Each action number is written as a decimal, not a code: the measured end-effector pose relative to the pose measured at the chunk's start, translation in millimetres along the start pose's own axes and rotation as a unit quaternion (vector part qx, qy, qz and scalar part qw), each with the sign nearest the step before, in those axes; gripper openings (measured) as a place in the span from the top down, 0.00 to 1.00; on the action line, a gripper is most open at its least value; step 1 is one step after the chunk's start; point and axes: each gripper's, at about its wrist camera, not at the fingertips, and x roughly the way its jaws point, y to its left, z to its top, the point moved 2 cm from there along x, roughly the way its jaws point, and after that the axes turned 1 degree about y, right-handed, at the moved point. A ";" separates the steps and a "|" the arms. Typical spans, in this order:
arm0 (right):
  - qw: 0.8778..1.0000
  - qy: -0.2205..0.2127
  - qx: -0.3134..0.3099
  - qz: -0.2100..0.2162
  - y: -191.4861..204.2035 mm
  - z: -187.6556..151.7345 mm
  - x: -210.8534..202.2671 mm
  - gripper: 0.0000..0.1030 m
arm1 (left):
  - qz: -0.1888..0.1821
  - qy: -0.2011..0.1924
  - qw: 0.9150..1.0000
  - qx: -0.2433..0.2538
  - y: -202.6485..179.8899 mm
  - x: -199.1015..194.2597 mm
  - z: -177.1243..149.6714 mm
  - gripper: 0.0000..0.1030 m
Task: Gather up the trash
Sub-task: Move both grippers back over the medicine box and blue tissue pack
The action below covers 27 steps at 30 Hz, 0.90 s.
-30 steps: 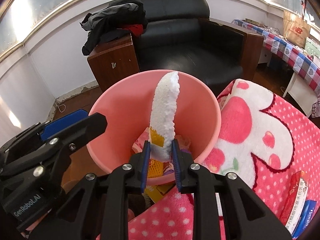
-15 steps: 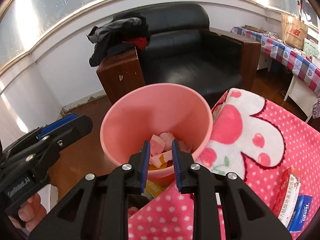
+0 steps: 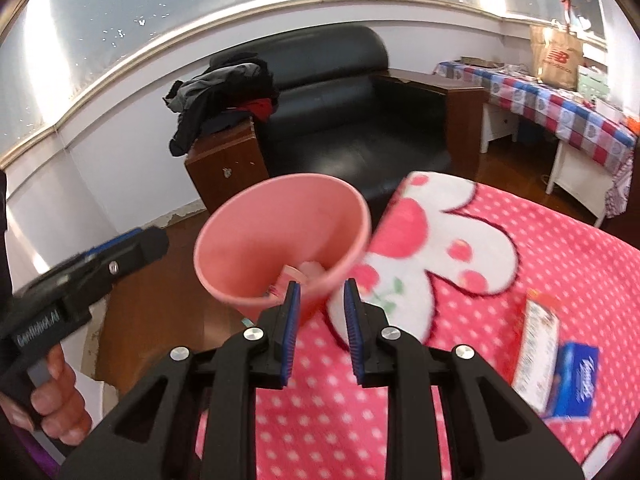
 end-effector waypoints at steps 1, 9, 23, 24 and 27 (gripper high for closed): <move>1.000 -0.001 0.002 -0.004 -4.7 -4.5 -3.8 0.78 | -0.003 0.002 1.000 0.003 -4.6 0.3 -1.6 0.63; 0.998 -0.006 0.024 -0.053 -46.0 -39.2 -34.6 0.78 | -0.033 0.030 0.999 0.024 -51.2 11.2 -22.1 0.63; 0.989 -0.028 0.093 -0.112 -114.0 -68.2 -74.9 0.78 | -0.078 0.069 0.991 0.082 -126.0 30.2 -43.8 0.52; 0.988 -0.029 0.097 -0.114 -118.3 -69.7 -77.0 0.78 | -0.081 0.071 0.990 0.086 -130.9 31.8 -44.6 0.52; 0.986 -0.033 0.107 -0.125 -130.2 -74.0 -82.3 0.78 | -0.086 0.077 0.989 0.096 -142.8 36.2 -46.0 0.52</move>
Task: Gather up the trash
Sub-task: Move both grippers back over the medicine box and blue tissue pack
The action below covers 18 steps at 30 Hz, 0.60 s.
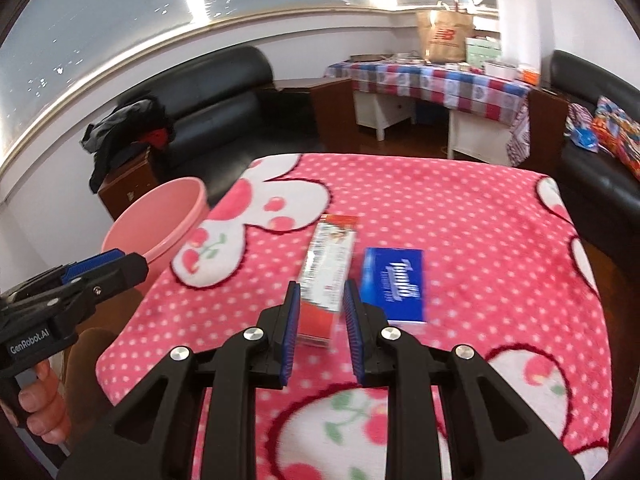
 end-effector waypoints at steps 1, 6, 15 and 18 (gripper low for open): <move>1.000 -0.002 0.004 -0.005 -5.3 -0.6 -0.9 0.78 | -0.001 0.002 1.000 0.004 -3.7 2.2 0.4 0.52; 1.000 -0.006 0.018 -0.024 -27.5 -1.6 -3.5 0.78 | -0.017 0.021 1.000 0.004 -16.0 16.4 3.3 0.52; 0.998 0.013 0.050 -0.038 -63.2 -13.8 3.2 0.78 | -0.032 0.054 0.998 0.022 -41.2 45.5 -0.3 0.51; 0.998 0.018 0.054 -0.034 -66.5 -17.7 6.4 0.78 | -0.037 0.070 0.996 0.030 -52.3 57.8 -4.1 0.50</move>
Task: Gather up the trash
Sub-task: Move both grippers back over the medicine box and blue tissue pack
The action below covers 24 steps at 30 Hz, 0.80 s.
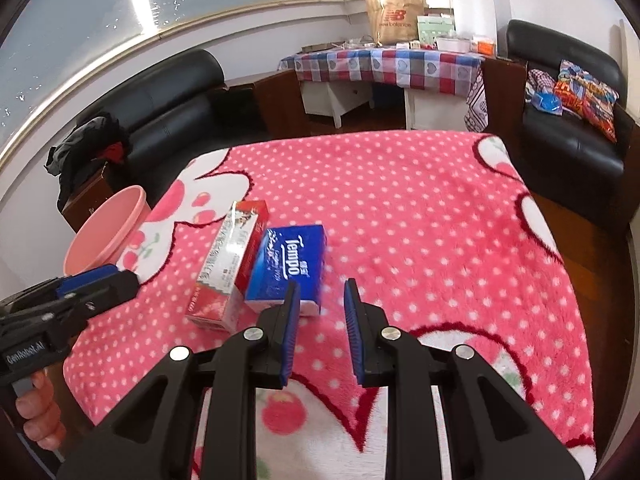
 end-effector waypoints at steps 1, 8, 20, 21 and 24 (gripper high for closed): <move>1.000 0.002 0.001 0.001 -1.3 -1.1 1.5 0.78 | 0.000 0.006 1.000 0.002 -2.6 4.8 -0.6 0.50; 1.000 0.003 0.012 0.003 -11.5 -5.0 4.1 0.53 | 0.013 0.049 0.999 0.017 -24.9 44.9 -10.7 0.50; 1.000 0.018 0.015 0.012 -14.2 -11.8 13.0 0.53 | 0.056 0.060 0.997 0.011 -23.3 71.2 -15.6 0.51; 1.000 0.019 0.016 0.013 -13.9 -12.2 13.6 0.53 | 0.056 0.058 0.997 0.010 -22.8 71.0 -15.3 0.51; 0.999 0.022 0.018 0.014 -12.9 -13.1 16.1 0.53 | 0.061 0.050 0.997 0.014 -21.4 69.5 -15.0 0.59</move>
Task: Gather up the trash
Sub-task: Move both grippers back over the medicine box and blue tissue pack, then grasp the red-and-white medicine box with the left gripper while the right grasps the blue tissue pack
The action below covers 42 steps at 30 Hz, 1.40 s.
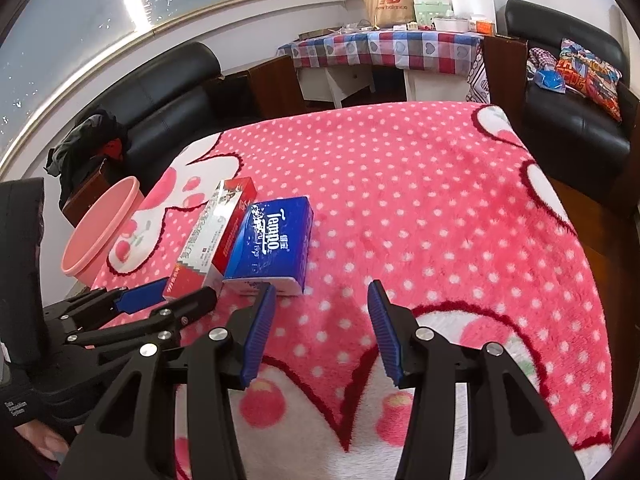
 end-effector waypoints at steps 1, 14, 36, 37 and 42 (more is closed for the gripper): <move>1.000 0.001 0.000 0.001 0.8 -0.1 1.0 0.53 | 0.001 -0.001 1.000 0.002 0.1 -0.5 0.1 0.59; 1.000 -0.003 -0.010 0.011 21.7 1.8 0.3 0.53 | 0.009 -0.047 0.999 0.004 18.5 -38.1 -2.9 0.61; 1.000 -0.007 -0.018 -0.006 47.1 9.1 0.0 0.53 | -0.002 -0.110 0.994 -0.007 53.7 -99.6 -15.1 0.62; 1.000 -0.006 -0.019 -0.007 47.9 9.1 0.5 0.53 | -0.003 -0.112 0.994 -0.009 55.6 -102.0 -15.0 0.62; 1.000 -0.001 -0.022 -0.017 51.1 9.0 4.8 0.53 | -0.004 -0.123 0.992 -0.016 64.5 -109.6 -15.0 0.62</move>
